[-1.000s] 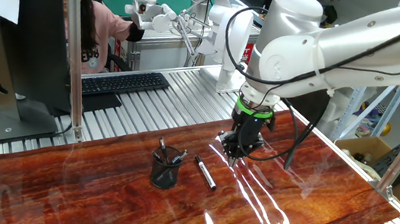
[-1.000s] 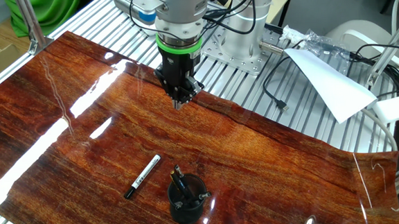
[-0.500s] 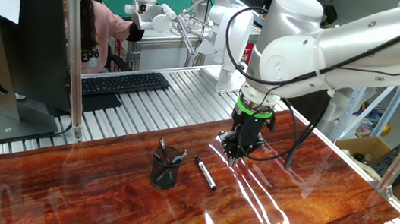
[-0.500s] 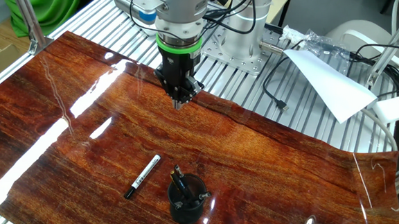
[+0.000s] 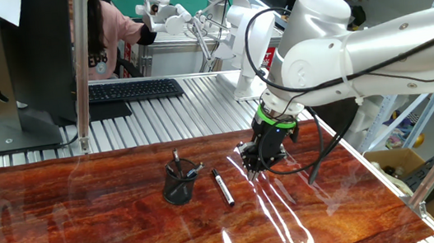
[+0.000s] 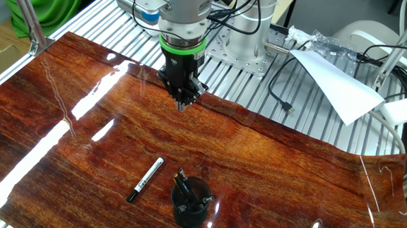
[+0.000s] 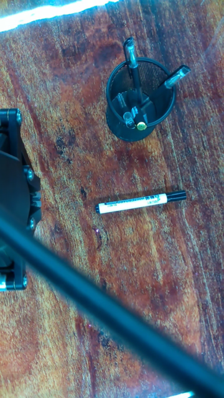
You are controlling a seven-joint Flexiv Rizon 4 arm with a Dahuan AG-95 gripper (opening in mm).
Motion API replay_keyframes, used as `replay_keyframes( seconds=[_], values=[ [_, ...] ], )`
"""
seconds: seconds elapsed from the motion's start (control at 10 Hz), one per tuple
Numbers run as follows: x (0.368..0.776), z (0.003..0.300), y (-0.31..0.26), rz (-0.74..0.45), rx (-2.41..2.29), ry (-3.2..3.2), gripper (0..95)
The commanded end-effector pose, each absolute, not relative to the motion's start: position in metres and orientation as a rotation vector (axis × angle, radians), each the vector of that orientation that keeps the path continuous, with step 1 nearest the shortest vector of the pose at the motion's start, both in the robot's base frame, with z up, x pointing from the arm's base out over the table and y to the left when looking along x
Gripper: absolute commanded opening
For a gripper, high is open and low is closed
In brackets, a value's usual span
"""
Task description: Put the pen into the pen holder
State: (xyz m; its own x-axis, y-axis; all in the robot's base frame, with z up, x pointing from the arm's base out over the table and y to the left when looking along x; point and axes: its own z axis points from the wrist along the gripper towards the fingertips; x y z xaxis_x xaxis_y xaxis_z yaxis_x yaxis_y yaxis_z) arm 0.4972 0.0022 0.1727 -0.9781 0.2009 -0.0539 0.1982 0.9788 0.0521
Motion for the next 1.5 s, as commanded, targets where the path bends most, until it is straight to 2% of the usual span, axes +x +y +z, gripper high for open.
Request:
replay_keyframes(
  seconds=[0.1, 1.5],
  values=[
    [0.4971, 0.1728, 0.0023, 0.072, 0.311, 3.066, 0.0],
    [0.4969, 0.1727, 0.0023, 0.071, 0.309, 3.066, 0.0]
  ],
)
